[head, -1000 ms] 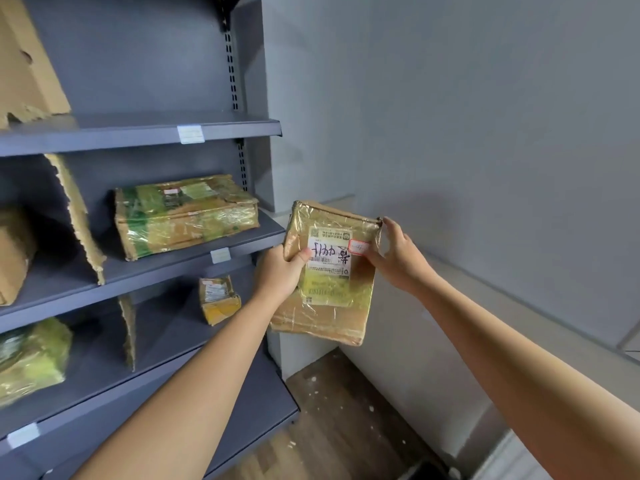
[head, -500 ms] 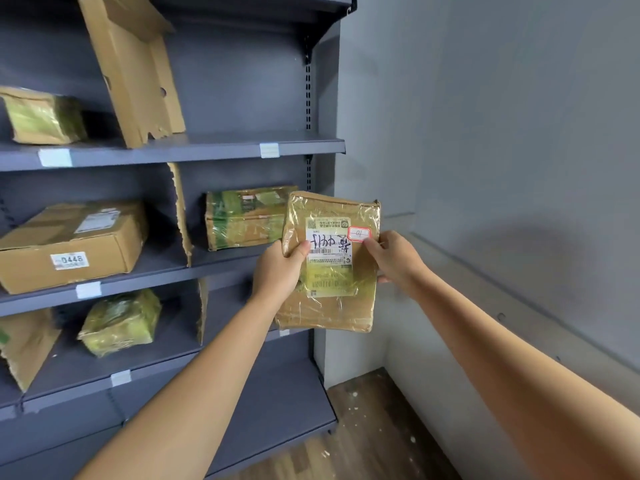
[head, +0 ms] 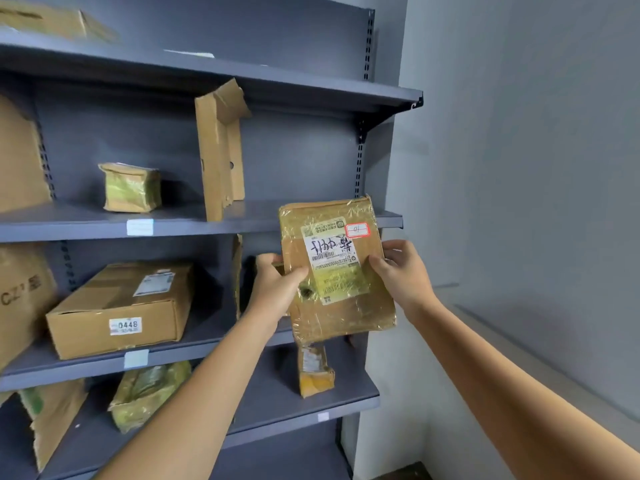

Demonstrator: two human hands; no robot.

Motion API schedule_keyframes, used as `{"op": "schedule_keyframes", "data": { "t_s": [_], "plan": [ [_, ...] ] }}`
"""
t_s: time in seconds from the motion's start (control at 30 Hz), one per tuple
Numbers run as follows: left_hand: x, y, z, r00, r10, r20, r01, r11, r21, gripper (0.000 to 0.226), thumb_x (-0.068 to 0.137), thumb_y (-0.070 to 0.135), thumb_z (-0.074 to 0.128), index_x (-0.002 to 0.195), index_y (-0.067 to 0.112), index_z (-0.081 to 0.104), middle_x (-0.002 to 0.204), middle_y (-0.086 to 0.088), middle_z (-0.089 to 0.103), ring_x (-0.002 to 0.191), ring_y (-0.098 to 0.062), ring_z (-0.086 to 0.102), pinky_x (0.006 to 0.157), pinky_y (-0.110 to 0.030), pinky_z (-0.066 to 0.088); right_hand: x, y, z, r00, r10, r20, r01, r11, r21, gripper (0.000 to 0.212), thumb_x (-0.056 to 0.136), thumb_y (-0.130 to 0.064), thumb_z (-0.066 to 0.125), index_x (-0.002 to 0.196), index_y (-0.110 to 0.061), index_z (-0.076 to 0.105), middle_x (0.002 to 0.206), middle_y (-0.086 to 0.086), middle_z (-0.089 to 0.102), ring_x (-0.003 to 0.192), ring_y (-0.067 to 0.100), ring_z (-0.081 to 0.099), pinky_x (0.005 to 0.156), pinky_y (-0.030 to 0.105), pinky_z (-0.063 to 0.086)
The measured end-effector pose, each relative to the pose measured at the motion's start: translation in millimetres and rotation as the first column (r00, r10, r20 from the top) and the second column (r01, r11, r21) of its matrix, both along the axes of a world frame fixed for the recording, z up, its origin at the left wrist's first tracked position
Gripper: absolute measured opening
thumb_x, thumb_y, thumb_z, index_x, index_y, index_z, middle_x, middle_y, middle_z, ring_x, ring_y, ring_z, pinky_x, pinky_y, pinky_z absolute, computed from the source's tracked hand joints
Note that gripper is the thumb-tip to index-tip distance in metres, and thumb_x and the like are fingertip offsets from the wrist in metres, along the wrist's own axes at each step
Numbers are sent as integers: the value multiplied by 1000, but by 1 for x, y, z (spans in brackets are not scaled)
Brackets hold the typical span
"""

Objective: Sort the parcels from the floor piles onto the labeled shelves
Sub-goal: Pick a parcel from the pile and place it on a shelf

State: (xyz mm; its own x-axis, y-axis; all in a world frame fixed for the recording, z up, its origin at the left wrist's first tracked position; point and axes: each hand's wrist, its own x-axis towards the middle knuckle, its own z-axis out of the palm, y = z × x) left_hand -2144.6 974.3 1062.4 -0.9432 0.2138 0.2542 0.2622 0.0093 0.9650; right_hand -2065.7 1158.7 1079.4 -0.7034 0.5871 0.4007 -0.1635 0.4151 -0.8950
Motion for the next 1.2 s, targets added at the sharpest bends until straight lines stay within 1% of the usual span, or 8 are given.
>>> {"op": "schedule_keyframes", "data": {
  "t_s": [0.13, 0.33, 0.53, 0.67, 0.77, 0.93, 1.1, 1.2],
  "plan": [
    [-36, -16, 14, 998, -60, 4, 59, 997, 40, 34, 87, 26, 70, 111, 26, 47, 112, 0, 64, 101, -20, 64, 96, -49, 50, -30, -12, 18, 998, 46, -41, -46, 999, 15, 20, 90, -15, 65, 107, -18, 53, 107, -3, 69, 95, 11, 68, 85, 34, 56],
    [-74, -28, 27, 991, -115, -76, 115, 993, 1, 56, 71, 47, 70, 123, 41, 52, 118, 11, 67, 107, -14, 65, 97, -48, 51, -57, -16, 44, 988, 119, -98, -120, 993, 1, 26, 93, -6, 61, 116, -15, 51, 97, -8, 67, 76, 0, 63, 62, 13, 52],
    [-87, -18, 46, 958, -218, -186, 210, 976, -59, 43, 73, 54, 61, 116, 58, 60, 126, 14, 63, 116, -11, 60, 105, -46, 44, -80, 3, 63, 982, 160, -103, -157, 987, 35, 43, 94, -12, 62, 135, -18, 53, 114, -1, 66, 94, 10, 66, 80, 20, 51],
    [-95, -5, 63, 959, -184, -214, 170, 982, -82, 26, 86, 45, 61, 108, 59, 61, 130, 7, 47, 120, -12, 52, 109, -47, 39, -97, 20, 74, 976, 203, -81, -195, 976, 102, 31, 94, -8, 58, 100, -38, 63, 90, -17, 68, 82, -1, 66, 89, 25, 51],
    [-107, 9, 76, 959, -160, -234, 145, 986, -82, 38, 76, 50, 60, 114, 54, 62, 130, 4, 51, 117, -13, 55, 107, -46, 42, -111, 34, 83, 970, 227, -84, -216, 968, 126, 38, 95, -7, 57, 88, -45, 58, 78, -24, 67, 75, -5, 65, 84, 21, 50],
    [-127, 36, 95, 951, -132, -281, 119, 991, -62, 33, 85, 36, 59, 116, 45, 64, 120, 11, 67, 112, -11, 62, 104, -43, 46, -138, 64, 103, 956, 275, -104, -263, 958, 118, 43, 96, -18, 59, 138, -22, 51, 103, -12, 62, 101, 14, 63, 91, 27, 48],
    [-139, 62, 107, 941, -157, -301, 152, 988, -40, 30, 91, 41, 64, 121, 38, 63, 116, 20, 69, 111, 0, 62, 99, -29, 44, -160, 95, 118, 934, 352, -62, -343, 932, 120, 47, 97, -21, 59, 142, -15, 48, 124, -3, 61, 101, 8, 61, 93, 25, 41],
    [-144, 74, 111, 942, -146, -303, 139, 989, -47, 28, 85, 48, 64, 112, 45, 59, 106, 34, 67, 102, 17, 58, 90, -17, 41, -172, 112, 123, 918, 395, -28, -390, 914, 114, 58, 96, -32, 59, 148, -12, 41, 141, 1, 53, 121, 14, 54, 107, 31, 38]
  ]
}}
